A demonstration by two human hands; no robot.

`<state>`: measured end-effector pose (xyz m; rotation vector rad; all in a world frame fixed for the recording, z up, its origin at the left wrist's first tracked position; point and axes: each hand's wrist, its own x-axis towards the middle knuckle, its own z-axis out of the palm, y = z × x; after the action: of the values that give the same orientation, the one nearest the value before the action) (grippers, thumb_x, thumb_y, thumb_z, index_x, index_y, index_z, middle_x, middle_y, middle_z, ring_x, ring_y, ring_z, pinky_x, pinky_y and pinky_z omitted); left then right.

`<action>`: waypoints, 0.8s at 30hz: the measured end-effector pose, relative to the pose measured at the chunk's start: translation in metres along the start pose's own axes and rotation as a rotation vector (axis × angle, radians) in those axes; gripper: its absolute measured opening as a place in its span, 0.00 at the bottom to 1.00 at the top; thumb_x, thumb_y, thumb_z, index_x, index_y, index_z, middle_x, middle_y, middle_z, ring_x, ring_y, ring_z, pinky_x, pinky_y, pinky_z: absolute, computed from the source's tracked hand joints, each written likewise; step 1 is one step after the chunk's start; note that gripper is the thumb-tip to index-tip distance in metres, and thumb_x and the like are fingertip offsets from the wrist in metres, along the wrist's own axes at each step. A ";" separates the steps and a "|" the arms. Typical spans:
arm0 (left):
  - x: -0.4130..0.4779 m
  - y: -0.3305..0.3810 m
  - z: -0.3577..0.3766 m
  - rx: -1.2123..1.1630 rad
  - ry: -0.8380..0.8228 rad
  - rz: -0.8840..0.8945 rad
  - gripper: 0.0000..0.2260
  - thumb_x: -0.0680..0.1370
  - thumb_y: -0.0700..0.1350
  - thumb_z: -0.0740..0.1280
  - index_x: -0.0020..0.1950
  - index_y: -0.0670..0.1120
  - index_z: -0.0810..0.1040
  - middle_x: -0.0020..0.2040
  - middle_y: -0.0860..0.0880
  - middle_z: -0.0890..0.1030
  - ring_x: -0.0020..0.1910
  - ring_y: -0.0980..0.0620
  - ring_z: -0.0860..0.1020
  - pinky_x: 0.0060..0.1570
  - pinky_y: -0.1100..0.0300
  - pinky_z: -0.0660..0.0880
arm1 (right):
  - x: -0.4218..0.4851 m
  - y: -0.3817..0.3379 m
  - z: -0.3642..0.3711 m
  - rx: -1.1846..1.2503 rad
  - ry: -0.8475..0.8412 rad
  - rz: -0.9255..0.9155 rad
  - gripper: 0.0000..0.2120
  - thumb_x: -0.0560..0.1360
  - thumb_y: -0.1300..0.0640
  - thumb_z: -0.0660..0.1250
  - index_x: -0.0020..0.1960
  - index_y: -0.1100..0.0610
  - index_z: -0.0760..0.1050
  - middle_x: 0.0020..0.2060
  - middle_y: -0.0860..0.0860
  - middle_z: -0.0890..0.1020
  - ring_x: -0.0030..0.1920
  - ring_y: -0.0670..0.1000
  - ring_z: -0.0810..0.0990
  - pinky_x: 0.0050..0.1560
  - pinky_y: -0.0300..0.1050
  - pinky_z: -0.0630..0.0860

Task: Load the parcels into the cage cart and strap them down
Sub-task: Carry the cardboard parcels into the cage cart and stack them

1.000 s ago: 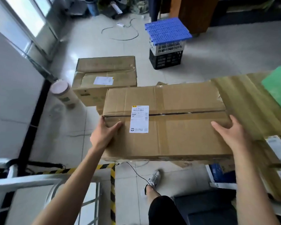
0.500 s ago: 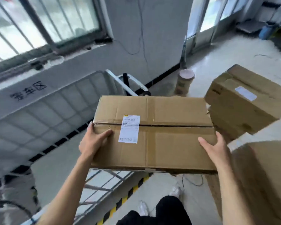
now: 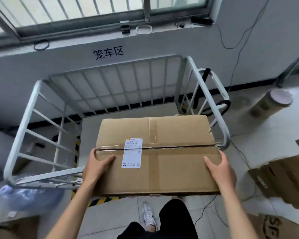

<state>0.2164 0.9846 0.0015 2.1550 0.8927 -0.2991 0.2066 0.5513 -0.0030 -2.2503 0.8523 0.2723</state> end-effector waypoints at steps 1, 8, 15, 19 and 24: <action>0.001 0.003 0.004 -0.002 -0.002 0.000 0.41 0.67 0.67 0.74 0.75 0.59 0.60 0.69 0.50 0.76 0.65 0.42 0.76 0.62 0.46 0.72 | 0.006 -0.002 0.000 -0.009 0.010 -0.004 0.35 0.73 0.35 0.67 0.75 0.47 0.63 0.64 0.52 0.79 0.62 0.60 0.78 0.57 0.54 0.73; 0.060 0.065 0.047 0.066 -0.077 0.027 0.48 0.62 0.77 0.67 0.76 0.62 0.52 0.75 0.52 0.69 0.69 0.44 0.73 0.67 0.40 0.70 | 0.087 -0.027 -0.013 -0.083 0.075 -0.011 0.32 0.76 0.35 0.63 0.74 0.48 0.63 0.62 0.54 0.80 0.57 0.61 0.80 0.55 0.54 0.75; 0.133 0.140 0.112 0.253 -0.058 -0.109 0.46 0.69 0.75 0.65 0.80 0.56 0.54 0.75 0.49 0.70 0.71 0.42 0.72 0.66 0.45 0.68 | 0.238 -0.088 -0.021 -0.254 -0.093 -0.015 0.32 0.75 0.36 0.64 0.74 0.50 0.65 0.62 0.54 0.80 0.58 0.61 0.79 0.53 0.52 0.74; 0.182 0.165 0.154 0.225 -0.053 -0.155 0.43 0.70 0.71 0.69 0.79 0.54 0.58 0.73 0.47 0.73 0.69 0.40 0.73 0.64 0.46 0.69 | 0.314 -0.106 0.004 -0.248 -0.160 0.011 0.32 0.74 0.37 0.65 0.75 0.47 0.63 0.65 0.52 0.79 0.61 0.60 0.78 0.56 0.53 0.75; 0.251 0.141 0.194 0.103 -0.050 -0.203 0.44 0.65 0.72 0.72 0.76 0.57 0.61 0.71 0.49 0.75 0.65 0.42 0.76 0.62 0.44 0.73 | 0.363 -0.100 0.069 -0.241 -0.204 -0.041 0.41 0.74 0.36 0.67 0.80 0.46 0.52 0.73 0.50 0.71 0.69 0.57 0.74 0.64 0.55 0.73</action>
<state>0.5085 0.9037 -0.1669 2.1430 1.0901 -0.5082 0.5505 0.4702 -0.1496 -2.4065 0.6957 0.6022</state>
